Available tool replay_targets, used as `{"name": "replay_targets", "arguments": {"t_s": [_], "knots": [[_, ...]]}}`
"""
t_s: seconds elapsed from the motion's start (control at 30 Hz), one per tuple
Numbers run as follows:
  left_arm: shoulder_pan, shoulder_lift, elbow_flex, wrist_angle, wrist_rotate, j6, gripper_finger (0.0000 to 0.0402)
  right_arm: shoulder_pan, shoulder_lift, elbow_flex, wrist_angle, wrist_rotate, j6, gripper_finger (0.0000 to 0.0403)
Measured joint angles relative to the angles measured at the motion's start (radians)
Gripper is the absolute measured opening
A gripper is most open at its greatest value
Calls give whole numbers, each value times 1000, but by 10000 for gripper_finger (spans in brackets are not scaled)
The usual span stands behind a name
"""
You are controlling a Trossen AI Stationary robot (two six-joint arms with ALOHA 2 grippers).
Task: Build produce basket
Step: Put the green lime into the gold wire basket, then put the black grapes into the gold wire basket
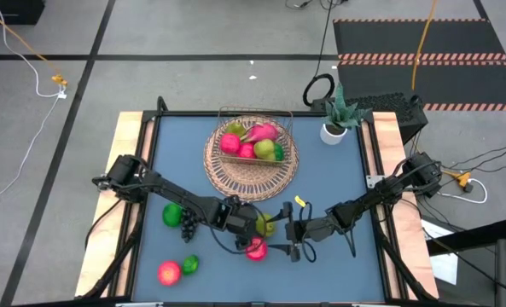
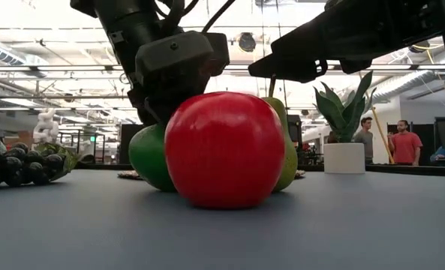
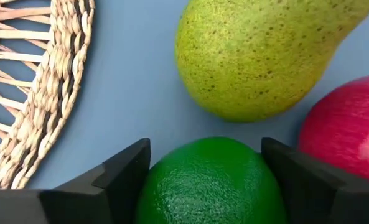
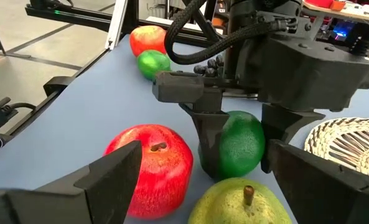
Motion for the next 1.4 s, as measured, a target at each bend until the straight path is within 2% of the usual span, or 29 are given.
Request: {"name": "replay_targets", "arguments": {"t_s": [0.23, 0.43, 0.57, 0.63, 0.77, 0.87, 1.03, 1.17, 1.3, 1.4], "knots": [[0, -107, -10, -105, 15, 20, 283, 0, 0, 0, 0, 3, 0, 341], [36, -338, -6, -189, -234, 132, 297, -8, 0, 1, 15, 4, 0, 341], [102, -487, -2, -77, -409, 378, 284, -21, 0, 1, 21, 5, 10, 341], [158, -526, -2, 10, -436, 512, 282, -28, 0, 1, 20, 4, 20, 341], [306, -537, -3, 240, -397, 670, 293, -37, 0, 1, 20, 4, 34, 341], [427, -502, -1, 360, -338, 709, 303, -37, 0, 1, 19, 3, 34, 341], [609, -400, -3, 388, -278, 645, 292, -32, 0, 1, 11, 2, 34, 341], [700, -303, -3, 387, -192, 562, 290, -32, 0, 0, 3, 2, 34, 341], [735, -227, -3, 381, -104, 501, 321, -32, 0, 0, 3, 2, 33, 341], [739, -189, -3, 378, -103, 469, 350, -32, 0, 1, 3, 1, 34, 341]]}}
